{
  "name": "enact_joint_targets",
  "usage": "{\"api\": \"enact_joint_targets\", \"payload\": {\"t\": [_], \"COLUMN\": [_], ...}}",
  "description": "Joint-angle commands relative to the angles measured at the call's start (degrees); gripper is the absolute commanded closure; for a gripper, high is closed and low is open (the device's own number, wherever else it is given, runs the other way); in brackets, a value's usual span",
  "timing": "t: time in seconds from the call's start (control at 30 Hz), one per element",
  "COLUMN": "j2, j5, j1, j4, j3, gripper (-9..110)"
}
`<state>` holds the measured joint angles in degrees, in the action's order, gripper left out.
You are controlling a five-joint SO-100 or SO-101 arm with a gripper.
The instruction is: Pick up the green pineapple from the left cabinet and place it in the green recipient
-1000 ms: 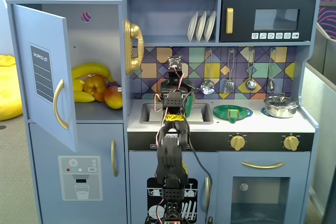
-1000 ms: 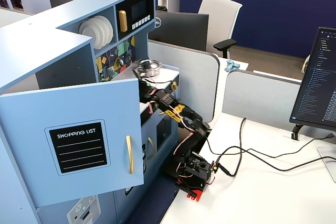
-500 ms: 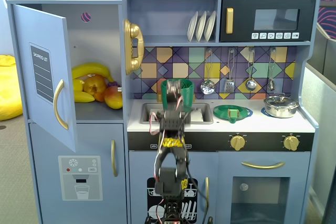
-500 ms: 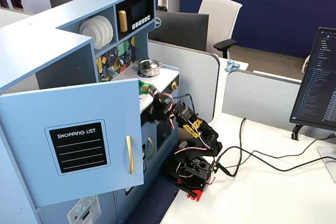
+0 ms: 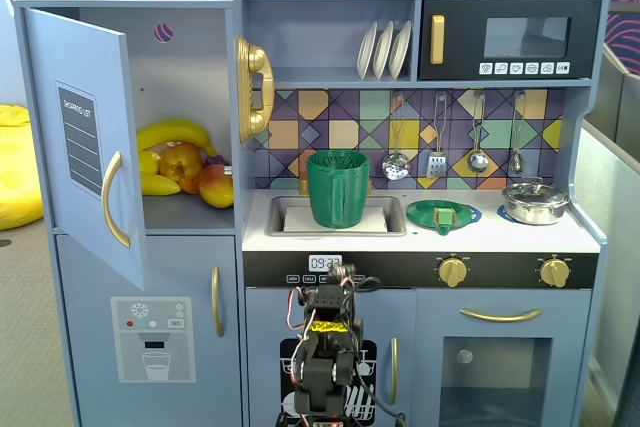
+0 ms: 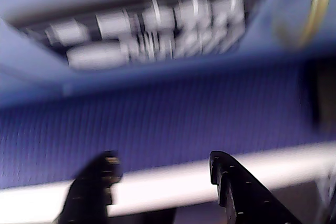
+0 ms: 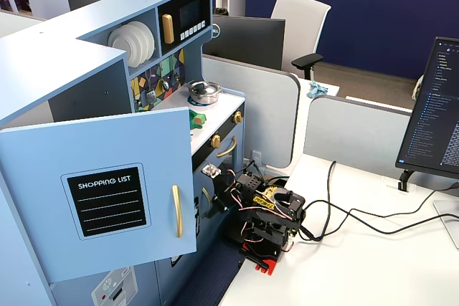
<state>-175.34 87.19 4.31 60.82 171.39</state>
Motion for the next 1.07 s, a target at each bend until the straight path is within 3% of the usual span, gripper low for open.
{"api": "enact_joint_targets", "payload": {"t": [0.0,0.2,0.3,0.47,1.03], "j2": [-2.55,-6.15,-6.77,-6.77,-6.77], "j5": [-2.64,-4.13,0.62,-3.34,-0.35], "j1": [-2.90,-2.29,-1.67,-2.72,-1.93], "j4": [8.26,17.49,22.24,26.63,26.98], "j3": [0.35,0.35,0.35,0.35,0.35], "gripper": [101,101,101,101,101]}}
